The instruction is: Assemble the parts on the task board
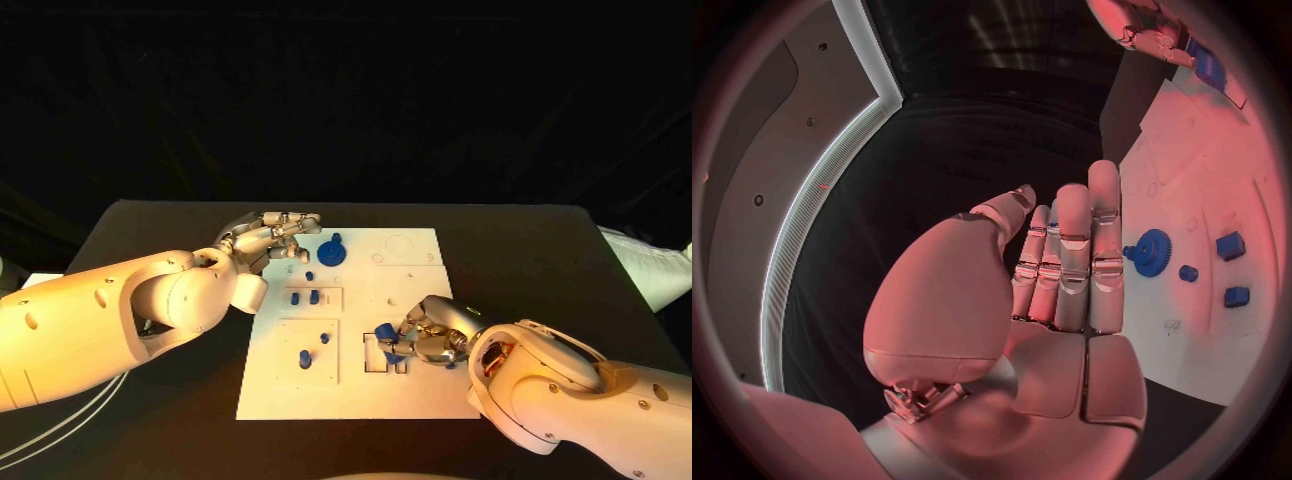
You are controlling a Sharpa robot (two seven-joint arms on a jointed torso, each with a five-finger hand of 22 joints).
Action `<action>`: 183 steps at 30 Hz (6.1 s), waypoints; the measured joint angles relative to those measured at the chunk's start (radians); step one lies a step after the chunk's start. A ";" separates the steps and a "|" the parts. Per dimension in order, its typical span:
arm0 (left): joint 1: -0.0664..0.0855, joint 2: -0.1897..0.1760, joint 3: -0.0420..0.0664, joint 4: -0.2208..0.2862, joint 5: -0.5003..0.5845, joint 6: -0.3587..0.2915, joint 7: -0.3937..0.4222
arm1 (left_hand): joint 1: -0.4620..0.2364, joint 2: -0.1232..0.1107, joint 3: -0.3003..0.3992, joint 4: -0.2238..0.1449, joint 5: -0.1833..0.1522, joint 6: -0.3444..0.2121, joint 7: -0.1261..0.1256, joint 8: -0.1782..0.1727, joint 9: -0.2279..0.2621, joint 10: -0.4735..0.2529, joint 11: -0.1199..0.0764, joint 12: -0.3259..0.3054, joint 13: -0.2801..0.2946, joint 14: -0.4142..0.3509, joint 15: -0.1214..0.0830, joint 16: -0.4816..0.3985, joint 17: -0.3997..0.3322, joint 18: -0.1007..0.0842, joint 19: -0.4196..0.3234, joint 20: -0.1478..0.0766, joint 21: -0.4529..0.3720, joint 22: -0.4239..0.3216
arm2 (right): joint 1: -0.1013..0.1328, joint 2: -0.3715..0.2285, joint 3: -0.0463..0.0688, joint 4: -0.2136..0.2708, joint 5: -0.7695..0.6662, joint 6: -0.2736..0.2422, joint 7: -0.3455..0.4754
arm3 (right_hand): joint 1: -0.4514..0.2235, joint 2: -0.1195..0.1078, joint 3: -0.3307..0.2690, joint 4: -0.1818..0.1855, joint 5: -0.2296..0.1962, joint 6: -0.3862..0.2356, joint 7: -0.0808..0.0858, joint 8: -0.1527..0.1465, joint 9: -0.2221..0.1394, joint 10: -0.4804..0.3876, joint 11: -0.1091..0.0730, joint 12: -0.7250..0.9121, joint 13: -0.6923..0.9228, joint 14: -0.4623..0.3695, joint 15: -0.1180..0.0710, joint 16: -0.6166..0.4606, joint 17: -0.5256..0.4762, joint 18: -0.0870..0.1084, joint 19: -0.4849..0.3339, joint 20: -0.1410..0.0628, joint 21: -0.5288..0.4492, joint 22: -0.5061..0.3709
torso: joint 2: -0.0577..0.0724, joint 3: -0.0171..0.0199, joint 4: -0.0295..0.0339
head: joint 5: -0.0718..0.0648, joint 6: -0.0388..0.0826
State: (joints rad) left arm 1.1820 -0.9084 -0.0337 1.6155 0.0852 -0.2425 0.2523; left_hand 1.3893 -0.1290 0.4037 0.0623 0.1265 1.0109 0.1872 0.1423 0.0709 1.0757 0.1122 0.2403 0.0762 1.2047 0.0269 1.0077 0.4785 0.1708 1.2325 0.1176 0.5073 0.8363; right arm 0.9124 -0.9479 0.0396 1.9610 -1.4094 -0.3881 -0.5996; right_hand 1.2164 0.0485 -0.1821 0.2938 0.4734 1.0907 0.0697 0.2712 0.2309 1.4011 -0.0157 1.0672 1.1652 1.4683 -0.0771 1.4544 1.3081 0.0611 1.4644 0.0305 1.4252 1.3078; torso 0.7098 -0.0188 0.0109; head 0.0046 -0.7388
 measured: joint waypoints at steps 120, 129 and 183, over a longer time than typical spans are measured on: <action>-0.003 -0.018 -0.004 0.013 0.000 0.014 -0.006 | 0.000 0.000 -0.008 -0.003 0.000 -0.007 0.000 0.008 -0.001 -0.007 0.000 0.013 -0.001 -0.007 0.000 0.003 -0.006 0.000 0.000 0.000 -0.008 -0.007 | -0.013 -0.077 0.004 -0.035 -0.486 0.281 0.016 | 0.238 -0.035 0.093 -0.123 -0.408 0.031 0.000 -0.087 0.113 -0.024 0.009 -0.168 -0.042 0.000 0.001 0.000 -0.001 0.000 0.000 0.000 -0.008 0.000 | -0.005 0.0004 -0.0198 | -0.016 -0.007; -0.003 -0.017 -0.004 0.013 0.000 0.015 -0.007 | 0.000 0.000 -0.011 -0.006 0.000 -0.007 0.000 0.008 0.000 -0.011 0.004 0.013 -0.002 -0.007 0.000 0.003 -0.006 0.000 0.000 0.000 -0.008 -0.007 | -0.018 -0.072 0.005 -0.029 -0.547 0.305 0.016 | 0.273 -0.037 0.108 -0.118 -0.393 0.037 -0.004 -0.108 0.124 -0.029 0.003 -0.174 -0.041 -0.004 0.000 0.000 -0.001 0.000 0.001 0.000 -0.008 0.000 | -0.006 0.0006 -0.0198 | -0.016 -0.008; -0.003 -0.017 -0.005 0.023 0.000 0.022 -0.011 | 0.004 0.004 -0.011 -0.006 0.000 -0.007 0.000 0.008 0.000 -0.011 0.004 0.013 -0.001 -0.010 -0.004 0.003 -0.008 0.000 0.000 0.000 -0.012 -0.008 | -0.035 -0.014 -0.001 -0.024 -0.048 0.023 -0.014 | 0.027 -0.131 0.393 -0.088 -0.140 0.065 -0.014 -0.128 0.165 0.010 -0.008 -0.141 -0.003 0.000 -0.004 0.012 0.000 0.000 0.004 -0.003 0.000 0.000 | -0.004 0.0004 -0.0198 | -0.001 -0.016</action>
State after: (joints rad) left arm 1.1791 -0.9258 -0.0387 1.6387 0.0852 -0.2203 0.2409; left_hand 1.3933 -0.1251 0.3928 0.0566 0.1265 1.0036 0.1871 0.1499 0.0705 1.0648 0.1159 0.2529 0.0748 1.1943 0.0233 1.0110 0.4709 0.1708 1.2325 0.1176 0.4956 0.8288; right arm 0.8775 -0.9614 0.0387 1.9371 -1.4574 -0.3652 -0.6134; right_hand 1.2430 -0.0829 0.2104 0.2055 0.3332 1.1559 0.0555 0.1433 0.3960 1.4110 -0.0238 0.9263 1.1625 1.4682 -0.0810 1.4661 1.3078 0.0613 1.4680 0.0271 1.4256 1.3074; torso 0.7053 -0.0184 -0.0089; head 0.0032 -0.7549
